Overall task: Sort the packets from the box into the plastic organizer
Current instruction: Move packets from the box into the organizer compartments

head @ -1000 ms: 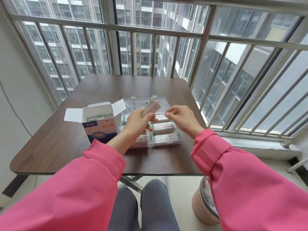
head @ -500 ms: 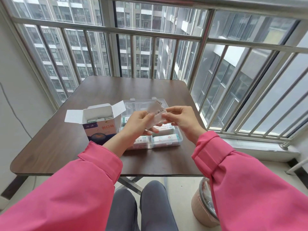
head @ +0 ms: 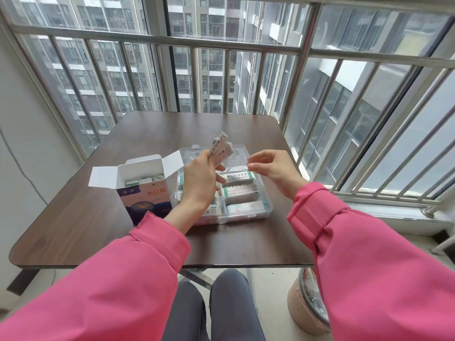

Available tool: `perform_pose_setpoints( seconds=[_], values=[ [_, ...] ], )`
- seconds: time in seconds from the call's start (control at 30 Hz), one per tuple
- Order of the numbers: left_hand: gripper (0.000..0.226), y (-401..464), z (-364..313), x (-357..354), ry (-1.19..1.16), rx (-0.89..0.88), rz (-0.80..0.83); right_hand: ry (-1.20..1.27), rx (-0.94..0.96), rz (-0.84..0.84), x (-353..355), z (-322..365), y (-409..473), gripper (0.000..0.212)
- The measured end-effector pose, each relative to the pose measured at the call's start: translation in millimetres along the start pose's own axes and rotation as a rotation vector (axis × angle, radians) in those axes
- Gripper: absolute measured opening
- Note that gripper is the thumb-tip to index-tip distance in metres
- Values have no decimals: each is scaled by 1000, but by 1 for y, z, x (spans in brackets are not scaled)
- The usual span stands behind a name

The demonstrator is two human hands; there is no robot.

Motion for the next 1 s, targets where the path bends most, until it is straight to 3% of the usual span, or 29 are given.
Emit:
perform_pose_setpoints(
  seconds=[0.2, 0.53, 0.7, 0.87, 0.93, 1.0],
  values=[
    [28, 6, 7, -3, 57, 3, -6, -538, 96, 129, -15, 0, 16, 16],
    [28, 11, 17, -6, 86, 20, 3, -677, 240, 183, -27, 6, 20, 12],
    [23, 12, 19, -9, 29, 61, 30, -695, 242, 208, -29, 0, 20, 10],
    [23, 11, 23, -13, -196, 171, 110, -711, 234, 204, -27, 1, 18, 9],
    [22, 10, 22, -13, -260, 186, 146, -549, 216, 145, -24, 10, 16, 11],
    [22, 9, 21, -14, -311, 207, 182, -158, 124, 133, -20, 19, 11, 10]
  ],
)
Point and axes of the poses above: each hand's wrist, its own y-axis towards the middle knuckle, its own x-axis out of the back of the hand, z = x × y, the point moved 6 cm from there along y, towards the middle knuckle, and after that the axes turned 1 degree about -z, right-handed, at the moved point
